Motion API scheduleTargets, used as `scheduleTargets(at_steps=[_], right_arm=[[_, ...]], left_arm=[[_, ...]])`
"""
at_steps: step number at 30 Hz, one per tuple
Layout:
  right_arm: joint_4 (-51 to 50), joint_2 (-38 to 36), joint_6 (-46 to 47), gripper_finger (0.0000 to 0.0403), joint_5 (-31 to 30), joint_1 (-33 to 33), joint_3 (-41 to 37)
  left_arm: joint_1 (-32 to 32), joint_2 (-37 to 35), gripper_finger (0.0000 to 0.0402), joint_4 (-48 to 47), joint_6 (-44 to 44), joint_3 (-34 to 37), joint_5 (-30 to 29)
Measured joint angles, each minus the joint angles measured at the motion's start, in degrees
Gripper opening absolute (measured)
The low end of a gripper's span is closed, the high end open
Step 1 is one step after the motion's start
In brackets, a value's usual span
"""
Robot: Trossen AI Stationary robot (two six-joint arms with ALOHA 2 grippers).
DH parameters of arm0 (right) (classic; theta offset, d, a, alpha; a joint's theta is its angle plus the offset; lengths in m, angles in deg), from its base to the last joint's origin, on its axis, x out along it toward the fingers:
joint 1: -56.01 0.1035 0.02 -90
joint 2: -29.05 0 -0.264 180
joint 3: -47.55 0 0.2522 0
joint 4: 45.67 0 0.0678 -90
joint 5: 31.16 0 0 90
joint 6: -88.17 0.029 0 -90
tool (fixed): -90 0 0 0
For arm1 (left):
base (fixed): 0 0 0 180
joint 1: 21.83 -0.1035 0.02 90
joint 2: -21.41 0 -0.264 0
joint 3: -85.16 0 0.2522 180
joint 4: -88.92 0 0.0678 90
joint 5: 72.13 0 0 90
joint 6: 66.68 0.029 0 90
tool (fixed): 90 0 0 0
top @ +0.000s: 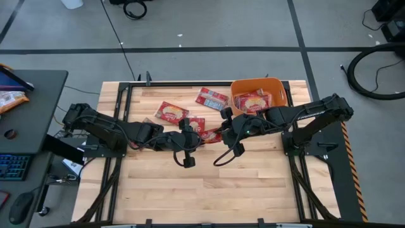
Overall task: Sort popcorn bags into baskets
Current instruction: Put the red popcorn bag into the orange bin
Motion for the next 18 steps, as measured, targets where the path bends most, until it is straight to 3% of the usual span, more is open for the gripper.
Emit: scheduleTargets(at_steps=[4,8,14,18], right_arm=[[-0.3,0.0,0.1,0.0056,0.4,0.0,0.0],[-0.6,0.0,0.1,0.0018,0.7,0.0,0.0],[-5.7,-1.1,0.1,0.0028,-7.3,0.0,0.0],[-10.0,-3.3,2.8,0.0042,-13.8,-0.2,0.0]], left_arm=[[0.0,0.0,0.0029,0.0,-0.1,0.0,-0.6],[0.1,-0.3,0.0069,-0.1,-0.6,0.0,-3.2],[0.0,-3.0,0.0163,-1.4,-0.4,0.0,-4.8],[0.0,-5.1,0.0199,-4.9,-0.8,0.0,-6.7]])
